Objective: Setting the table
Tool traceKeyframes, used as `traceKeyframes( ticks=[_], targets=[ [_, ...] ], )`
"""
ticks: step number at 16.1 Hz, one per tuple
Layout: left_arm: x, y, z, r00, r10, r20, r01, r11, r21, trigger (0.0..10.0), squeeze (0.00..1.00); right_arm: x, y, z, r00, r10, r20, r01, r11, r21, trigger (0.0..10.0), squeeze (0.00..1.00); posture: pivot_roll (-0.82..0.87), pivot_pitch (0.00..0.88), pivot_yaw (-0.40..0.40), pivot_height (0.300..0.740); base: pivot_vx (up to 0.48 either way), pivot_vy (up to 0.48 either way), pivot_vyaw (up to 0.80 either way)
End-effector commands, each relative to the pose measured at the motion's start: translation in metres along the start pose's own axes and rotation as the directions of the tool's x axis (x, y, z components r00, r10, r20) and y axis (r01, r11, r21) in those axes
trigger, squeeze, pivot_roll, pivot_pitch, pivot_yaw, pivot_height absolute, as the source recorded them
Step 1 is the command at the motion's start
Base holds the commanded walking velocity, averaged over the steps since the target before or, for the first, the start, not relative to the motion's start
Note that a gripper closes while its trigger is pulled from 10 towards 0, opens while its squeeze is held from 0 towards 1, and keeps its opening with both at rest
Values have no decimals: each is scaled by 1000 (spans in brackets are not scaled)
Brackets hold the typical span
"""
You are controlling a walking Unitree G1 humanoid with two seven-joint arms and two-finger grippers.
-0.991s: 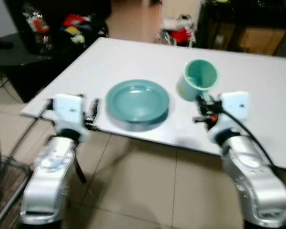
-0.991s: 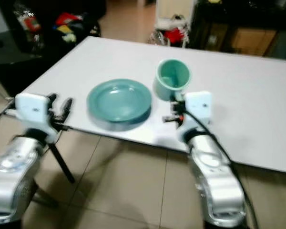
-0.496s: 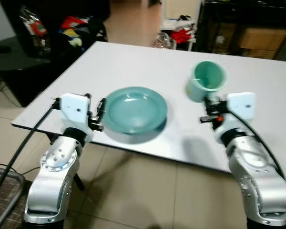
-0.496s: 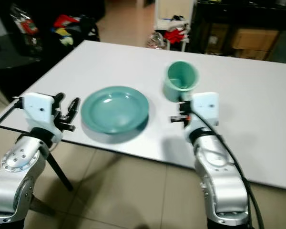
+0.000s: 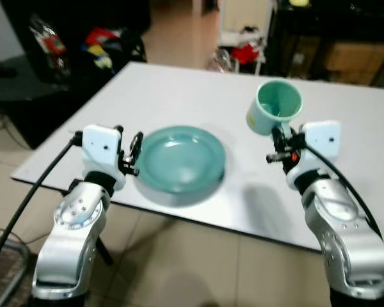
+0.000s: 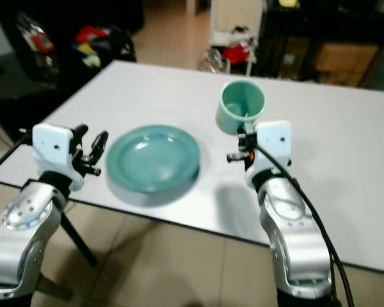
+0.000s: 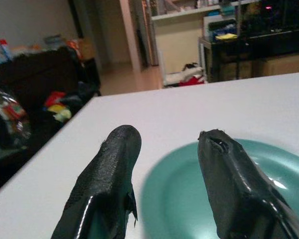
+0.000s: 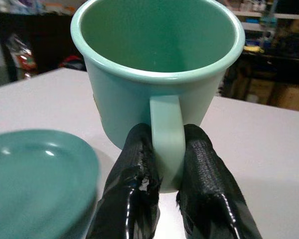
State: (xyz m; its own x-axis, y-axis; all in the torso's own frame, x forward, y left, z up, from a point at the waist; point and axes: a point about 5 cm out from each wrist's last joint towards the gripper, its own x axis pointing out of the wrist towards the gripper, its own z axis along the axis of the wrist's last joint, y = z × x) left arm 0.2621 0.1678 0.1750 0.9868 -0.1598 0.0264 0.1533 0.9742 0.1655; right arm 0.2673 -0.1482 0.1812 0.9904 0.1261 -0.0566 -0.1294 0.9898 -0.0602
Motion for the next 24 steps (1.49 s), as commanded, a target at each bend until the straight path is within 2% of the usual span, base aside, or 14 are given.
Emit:
traceKeyframes(
  ticks=[1, 2, 4, 5, 6, 8, 11, 13, 17, 20, 23, 24],
  targets=[
    [0, 5, 2, 1000, 13, 7, -13, 1000, 6, 10000, 0, 4, 5, -3, 999, 20, -36, -20, 1000, 3, 10000, 0, -49, 0, 22, 740, 281, 0, 0],
    [0, 4, 1, 1000, -6, 3, 5, 1000, 9, 10000, 0, 11, 3, -8, 997, 10, -81, -10, 1000, 2, 10000, 0, -47, 0, 29, 740, 281, 0, 0],
    [0, 1, 1, 999, -38, -1, 38, 999, 16, 10000, 0, 19, 1, -12, 994, 3, -107, -5, 1000, -14, 10000, 0, -46, 0, 34, 740, 0, 0, 0],
    [-1, -3, 2, 996, -94, -8, 94, 995, 42, 10000, 0, 31, -7, -17, 989, -32, -142, 27, 999, -35, 10000, 0, -42, 0, 40, 740, 0, 0, 0],
    [-2, -5, 3, 991, -131, -9, 131, 990, 49, 10000, 0, 39, -12, -20, 986, -56, -156, 52, 998, -28, 10000, 0, -32, 0, 44, 740, 0, 0, 0],
    [-6, -7, 7, 975, -224, -1, 224, 974, 46, 10000, 0, 56, -22, -26, 980, -75, -185, 84, 996, 39, 10000, 0, -25, 0, 49, 740, 0, 0, 0],
    [-7, -12, 11, 945, -326, -8, 326, 944, 51, 10000, 0, 80, -19, -36, 976, 4, -217, 7, 999, 50, 10000, 0, -7, 0, 67, 740, 0, 0, 0],
    [-12, -18, 12, 919, -393, -18, 394, 918, 43, 10000, 0, 95, -20, -40, 974, -3, -225, 8, 1000, 25, 10000, 0, 9, 0, 65, 740, 0, 0, 0],
    [-20, -21, 13, 880, -473, -31, 473, 881, 8, 10000, 0, 105, -22, -47, 972, -18, -236, 26, 999, 29, 10000, 0, 22, 0, 60, 740, 0, 0, 0],
    [-27, -26, 12, 828, -556, -68, 556, 831, -29, 10000, 0, 105, -25, -60, 963, -40, -267, 45, 999, 14, 10000, 0, 27, 0, 58, 740, 0, 0, 0],
    [-29, -27, 12, 815, -576, -72, 571, 818, -70, 10000, 0, 103, -26, -69, 960, -48, -276, 55, 998, 18, 10000, 0, 23, 0, 63, 740, 0, 0, 0],
    [-29, -27, 13, 815, -574, -74, 570, 819, -68, 10000, 0, 103, -25, -69, 961, -47, -273, 54, 998, 18, 10000, 161, 23, 0, 63, 740, 0, 0, 0]
  ],
)
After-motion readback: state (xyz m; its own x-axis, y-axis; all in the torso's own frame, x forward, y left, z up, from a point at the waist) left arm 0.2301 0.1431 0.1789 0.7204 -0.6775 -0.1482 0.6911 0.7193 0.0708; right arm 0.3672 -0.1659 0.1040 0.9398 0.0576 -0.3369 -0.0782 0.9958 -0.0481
